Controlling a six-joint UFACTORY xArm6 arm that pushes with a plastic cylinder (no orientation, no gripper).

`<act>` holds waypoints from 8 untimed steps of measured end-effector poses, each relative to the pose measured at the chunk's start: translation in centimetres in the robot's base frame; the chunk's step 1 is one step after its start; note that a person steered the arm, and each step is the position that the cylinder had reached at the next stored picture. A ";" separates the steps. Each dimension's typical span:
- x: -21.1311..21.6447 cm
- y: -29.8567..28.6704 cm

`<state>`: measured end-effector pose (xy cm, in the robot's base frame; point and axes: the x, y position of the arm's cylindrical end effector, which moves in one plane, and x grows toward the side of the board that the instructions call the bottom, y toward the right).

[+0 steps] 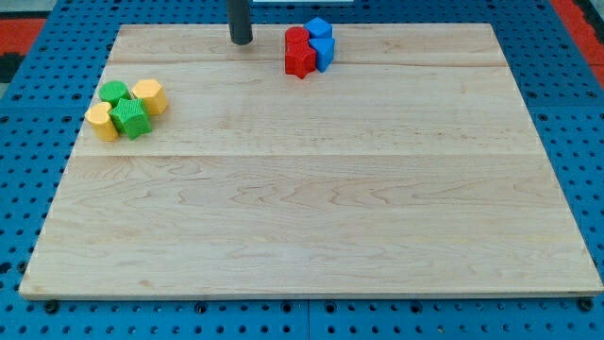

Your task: Separate the red star from the red circle

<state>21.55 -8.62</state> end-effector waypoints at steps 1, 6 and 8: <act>-0.6 3.3; 7.0 9.6; 21.0 10.0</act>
<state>42.59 1.34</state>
